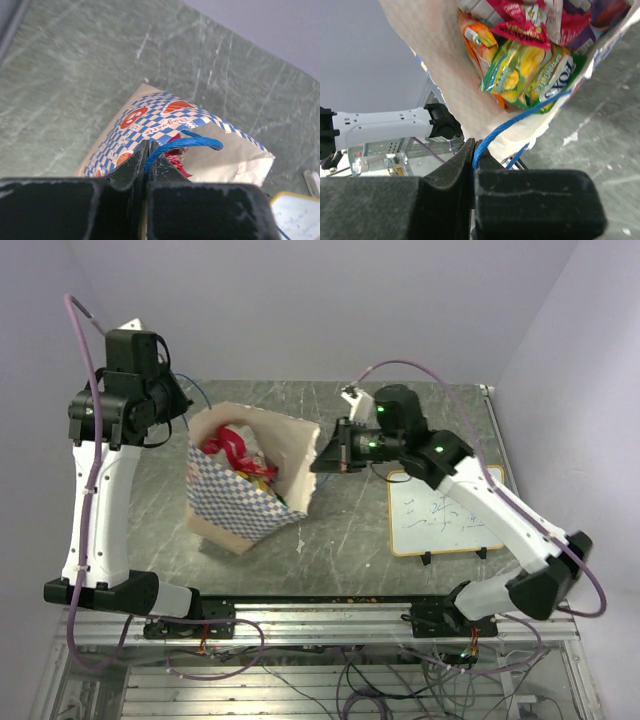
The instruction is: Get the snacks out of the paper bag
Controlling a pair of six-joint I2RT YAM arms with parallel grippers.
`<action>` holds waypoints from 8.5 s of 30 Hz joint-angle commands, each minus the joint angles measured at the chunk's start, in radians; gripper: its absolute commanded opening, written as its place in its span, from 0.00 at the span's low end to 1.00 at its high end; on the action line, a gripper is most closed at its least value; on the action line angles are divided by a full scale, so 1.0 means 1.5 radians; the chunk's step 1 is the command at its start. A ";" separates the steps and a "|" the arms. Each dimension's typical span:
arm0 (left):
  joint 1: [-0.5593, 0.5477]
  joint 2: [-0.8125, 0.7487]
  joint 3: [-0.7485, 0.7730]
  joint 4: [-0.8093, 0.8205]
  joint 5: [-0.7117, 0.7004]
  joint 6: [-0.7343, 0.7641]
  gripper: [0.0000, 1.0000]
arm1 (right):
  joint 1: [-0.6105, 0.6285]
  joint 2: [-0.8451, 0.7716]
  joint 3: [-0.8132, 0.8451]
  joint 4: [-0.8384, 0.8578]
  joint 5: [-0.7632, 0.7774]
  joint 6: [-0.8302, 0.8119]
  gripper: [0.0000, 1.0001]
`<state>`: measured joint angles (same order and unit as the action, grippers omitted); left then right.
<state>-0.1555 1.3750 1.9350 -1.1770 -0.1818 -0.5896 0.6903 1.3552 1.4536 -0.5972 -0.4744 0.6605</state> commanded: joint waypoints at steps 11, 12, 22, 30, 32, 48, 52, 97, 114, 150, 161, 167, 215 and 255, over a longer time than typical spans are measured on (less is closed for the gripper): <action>0.033 -0.121 -0.172 0.213 0.213 -0.004 0.07 | 0.168 0.183 0.099 0.082 0.018 -0.065 0.00; 0.033 -0.135 -0.191 0.220 0.230 -0.012 0.07 | 0.174 0.189 0.108 0.058 0.022 -0.084 0.00; 0.033 -0.208 -0.293 0.319 0.350 -0.114 0.07 | 0.221 0.151 0.028 0.020 0.033 -0.165 0.00; 0.033 -0.211 -0.314 0.298 0.276 -0.132 0.07 | 0.214 0.126 0.051 -0.086 0.234 -0.300 0.07; 0.033 -0.195 -0.282 0.256 0.247 -0.132 0.07 | 0.195 0.147 0.101 -0.137 0.251 -0.325 0.11; 0.033 -0.172 -0.227 0.174 0.242 -0.036 0.07 | 0.162 0.212 0.251 -0.168 0.418 -0.322 0.78; 0.033 -0.175 -0.226 0.171 0.231 -0.035 0.07 | 0.125 0.261 0.284 -0.152 0.382 -0.290 0.91; 0.033 -0.260 -0.304 0.228 0.294 -0.024 0.07 | 0.191 0.100 0.061 0.049 0.369 -0.300 0.70; 0.033 -0.287 -0.334 0.232 0.291 -0.078 0.07 | 0.236 0.320 0.176 0.180 0.218 -0.304 0.70; 0.033 -0.297 -0.345 0.213 0.245 -0.093 0.07 | 0.266 0.311 0.185 0.208 0.317 -0.296 0.00; 0.033 -0.289 -0.338 0.207 0.220 -0.102 0.07 | 0.265 0.174 0.137 0.170 0.351 -0.284 0.00; 0.033 -0.277 -0.326 0.203 0.191 -0.102 0.07 | 0.265 0.106 0.134 0.132 0.380 -0.296 0.00; 0.033 -0.272 -0.375 0.203 0.262 -0.131 0.07 | -0.311 0.415 -0.034 0.430 0.398 -0.026 0.17; 0.033 -0.264 -0.314 0.232 0.256 -0.109 0.07 | 0.257 0.271 0.124 0.313 0.448 -0.163 0.63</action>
<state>-0.1055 0.9833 1.4178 -0.8799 0.1612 -0.7448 1.0821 1.7130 1.6138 -0.1600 0.0582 0.3614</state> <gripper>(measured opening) 0.082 0.630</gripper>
